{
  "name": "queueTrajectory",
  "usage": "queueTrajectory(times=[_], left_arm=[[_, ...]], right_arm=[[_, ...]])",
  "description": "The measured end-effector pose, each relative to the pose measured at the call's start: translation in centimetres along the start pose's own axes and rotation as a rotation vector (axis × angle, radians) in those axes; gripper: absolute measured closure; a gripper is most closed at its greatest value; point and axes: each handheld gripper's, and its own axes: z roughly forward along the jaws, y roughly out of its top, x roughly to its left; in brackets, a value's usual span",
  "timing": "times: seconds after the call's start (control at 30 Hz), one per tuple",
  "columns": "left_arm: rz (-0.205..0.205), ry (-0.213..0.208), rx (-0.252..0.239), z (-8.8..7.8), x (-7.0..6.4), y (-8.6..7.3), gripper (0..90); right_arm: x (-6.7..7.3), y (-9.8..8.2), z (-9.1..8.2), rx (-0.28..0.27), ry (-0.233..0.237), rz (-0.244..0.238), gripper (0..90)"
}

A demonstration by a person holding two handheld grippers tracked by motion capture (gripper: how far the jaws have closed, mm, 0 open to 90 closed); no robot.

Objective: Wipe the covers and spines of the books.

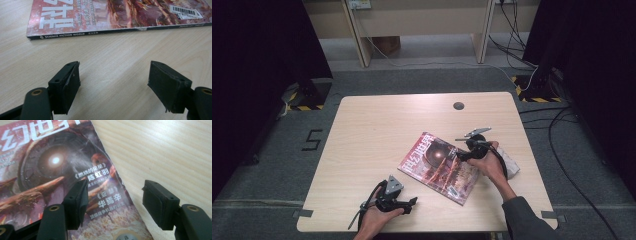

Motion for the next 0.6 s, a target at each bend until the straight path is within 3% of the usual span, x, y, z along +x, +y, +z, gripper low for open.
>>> queueTrajectory(times=[0.13,0.43,0.6], left_arm=[[0.001,0.004,-0.005,0.1,0.1,0.2,24.6],[0.009,0.017,-0.006,0.7,0.2,0.5,27.2],[0.014,0.028,-0.016,0.7,0.1,0.8,31.3]], right_arm=[[0.1,-0.3,0.7,0.029,0.023,0.006,36.8],[0.6,-1.0,0.3,0.052,0.057,0.031,34.4],[1.6,-2.2,-0.6,0.052,0.063,0.007,33.7]])
